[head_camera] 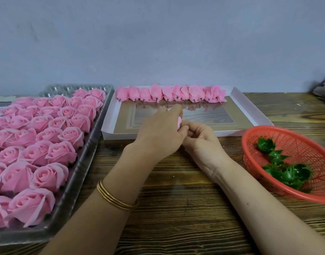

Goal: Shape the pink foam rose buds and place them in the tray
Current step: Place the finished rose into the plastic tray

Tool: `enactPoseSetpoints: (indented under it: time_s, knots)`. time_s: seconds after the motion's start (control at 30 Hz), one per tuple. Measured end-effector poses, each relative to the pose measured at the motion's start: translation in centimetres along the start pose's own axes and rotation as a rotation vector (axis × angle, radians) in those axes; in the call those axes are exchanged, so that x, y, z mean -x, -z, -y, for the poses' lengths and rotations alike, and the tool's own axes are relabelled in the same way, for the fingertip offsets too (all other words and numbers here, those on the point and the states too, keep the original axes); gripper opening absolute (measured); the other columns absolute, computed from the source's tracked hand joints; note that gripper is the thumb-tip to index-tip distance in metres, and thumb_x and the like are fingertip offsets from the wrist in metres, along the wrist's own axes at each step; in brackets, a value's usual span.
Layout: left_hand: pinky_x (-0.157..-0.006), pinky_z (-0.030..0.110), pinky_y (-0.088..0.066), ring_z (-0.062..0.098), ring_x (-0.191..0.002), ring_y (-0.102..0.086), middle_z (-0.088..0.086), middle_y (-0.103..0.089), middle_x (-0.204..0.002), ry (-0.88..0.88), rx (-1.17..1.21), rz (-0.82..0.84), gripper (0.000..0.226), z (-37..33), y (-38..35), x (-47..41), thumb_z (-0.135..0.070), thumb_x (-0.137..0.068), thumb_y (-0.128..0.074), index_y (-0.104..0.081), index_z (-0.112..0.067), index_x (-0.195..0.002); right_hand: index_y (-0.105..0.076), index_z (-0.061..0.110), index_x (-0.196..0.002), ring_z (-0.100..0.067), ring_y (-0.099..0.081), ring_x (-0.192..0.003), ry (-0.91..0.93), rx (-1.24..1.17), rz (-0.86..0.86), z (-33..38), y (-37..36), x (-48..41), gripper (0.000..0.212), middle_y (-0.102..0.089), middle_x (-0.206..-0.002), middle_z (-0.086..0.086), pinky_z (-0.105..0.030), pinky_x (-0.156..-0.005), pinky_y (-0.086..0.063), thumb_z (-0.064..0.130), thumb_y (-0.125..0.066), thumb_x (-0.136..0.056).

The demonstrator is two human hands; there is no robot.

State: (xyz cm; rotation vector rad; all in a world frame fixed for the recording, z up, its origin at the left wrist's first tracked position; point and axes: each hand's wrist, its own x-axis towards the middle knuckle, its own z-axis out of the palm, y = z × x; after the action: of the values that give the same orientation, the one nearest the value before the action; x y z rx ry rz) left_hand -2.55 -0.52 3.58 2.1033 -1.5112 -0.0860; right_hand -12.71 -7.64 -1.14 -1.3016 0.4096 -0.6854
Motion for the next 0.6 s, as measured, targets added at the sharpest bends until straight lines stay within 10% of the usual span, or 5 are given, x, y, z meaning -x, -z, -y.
enactPoseSetpoints:
  time_s: [0.6]
  knots:
    - [-0.057,0.022,-0.024,0.020,-0.085,-0.046,0.000,-0.041,-0.098,-0.016,0.047,0.014,0.009,0.42,-0.50,-0.35,-0.024,-0.091,-0.052,-0.043,-0.025,-0.091,-0.046,0.001,-0.117,-0.015,-0.064,-0.063,-0.040,-0.108,-0.146,-0.23,-0.30,-0.21,0.046,-0.068,-0.071,-0.007,-0.027,-0.068,-0.056,-0.023,-0.058,-0.080]
